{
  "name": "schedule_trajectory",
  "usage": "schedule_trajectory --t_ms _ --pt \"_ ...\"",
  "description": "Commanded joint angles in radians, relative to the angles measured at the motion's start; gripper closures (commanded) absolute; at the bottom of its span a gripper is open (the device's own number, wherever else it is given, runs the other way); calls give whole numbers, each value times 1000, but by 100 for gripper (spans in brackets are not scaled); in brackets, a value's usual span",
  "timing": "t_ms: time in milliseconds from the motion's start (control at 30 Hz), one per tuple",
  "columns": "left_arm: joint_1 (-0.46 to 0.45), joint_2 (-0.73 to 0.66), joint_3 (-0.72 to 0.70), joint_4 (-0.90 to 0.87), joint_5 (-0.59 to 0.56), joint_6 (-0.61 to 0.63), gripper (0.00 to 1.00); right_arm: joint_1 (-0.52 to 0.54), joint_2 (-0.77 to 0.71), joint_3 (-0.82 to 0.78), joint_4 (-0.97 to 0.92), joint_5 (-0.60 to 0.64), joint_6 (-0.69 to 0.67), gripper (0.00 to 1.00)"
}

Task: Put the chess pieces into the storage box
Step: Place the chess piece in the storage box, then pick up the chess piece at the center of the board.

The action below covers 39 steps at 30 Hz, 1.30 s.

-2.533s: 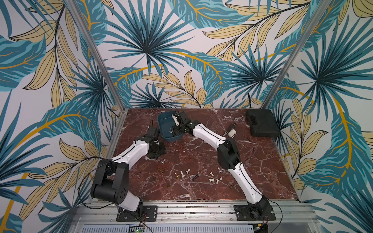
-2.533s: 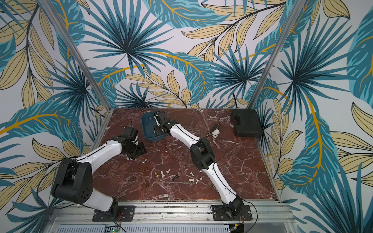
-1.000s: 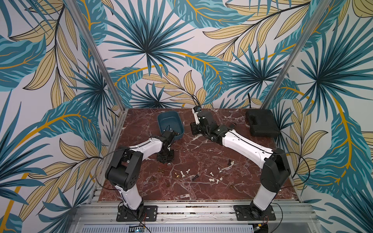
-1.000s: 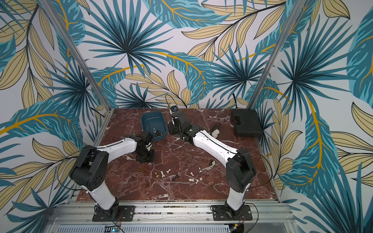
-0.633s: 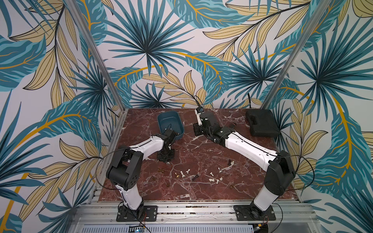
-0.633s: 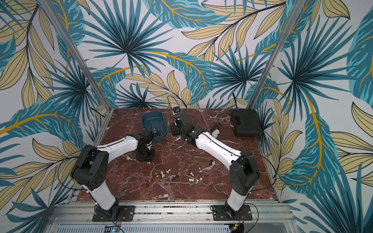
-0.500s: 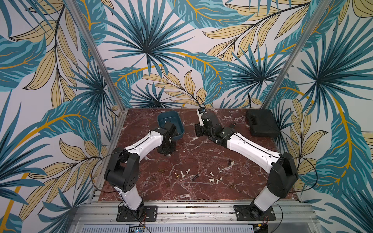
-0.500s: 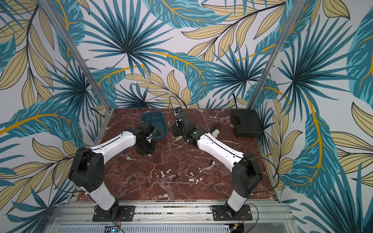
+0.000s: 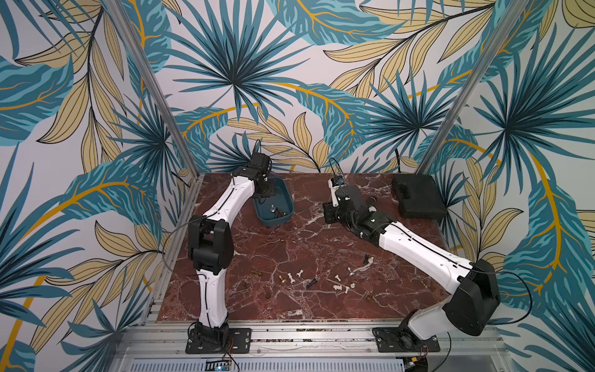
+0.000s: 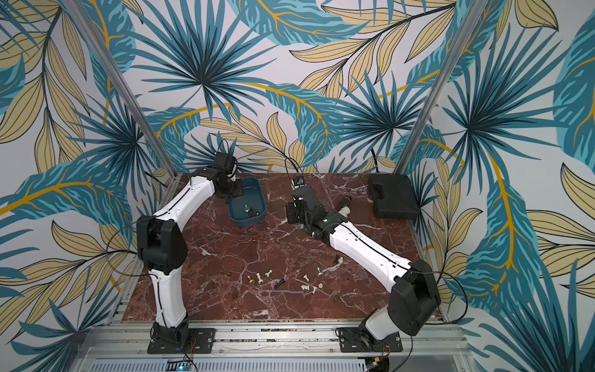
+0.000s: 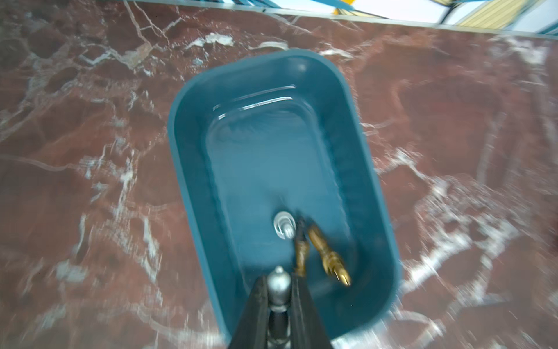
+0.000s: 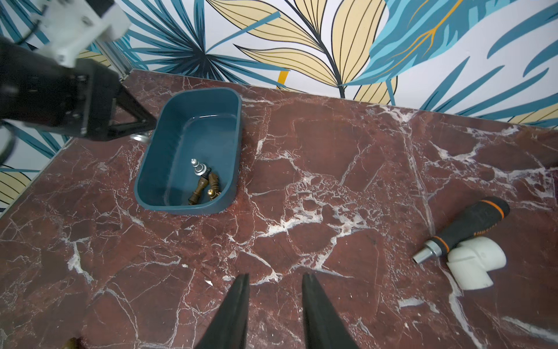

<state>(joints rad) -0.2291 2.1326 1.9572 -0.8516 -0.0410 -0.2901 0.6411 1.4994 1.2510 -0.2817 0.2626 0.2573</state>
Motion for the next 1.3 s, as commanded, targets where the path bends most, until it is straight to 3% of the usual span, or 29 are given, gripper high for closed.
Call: schedule_trajectory --t_ms 0,133,333,467,667,833,1033,1267 --pt "2 94 103 40 -44 65 97 -1 -26 -31 -46 4 38 66" --pt "5 210 227 17 -83 86 94 -1 -69 -59 -91 16 68 66" --pt "5 347 371 -49 -109 99 78 -1 -160 -121 -144 53 95 66" --pt "5 318 369 -51 -99 81 62 -1 -212 -137 -230 107 142 64" --pt "4 161 356 -102 -86 73 60 -1 -288 -185 -449 189 311 61" --pt "-11 -73 173 -67 -59 67 60 -5 -355 -325 -526 209 433 54" --pt "-40 -334 -143 76 -35 49 60 -26 -273 -389 -520 201 483 56" --pt "-47 -405 -273 76 34 23 60 -106 -205 -467 -400 164 464 63"
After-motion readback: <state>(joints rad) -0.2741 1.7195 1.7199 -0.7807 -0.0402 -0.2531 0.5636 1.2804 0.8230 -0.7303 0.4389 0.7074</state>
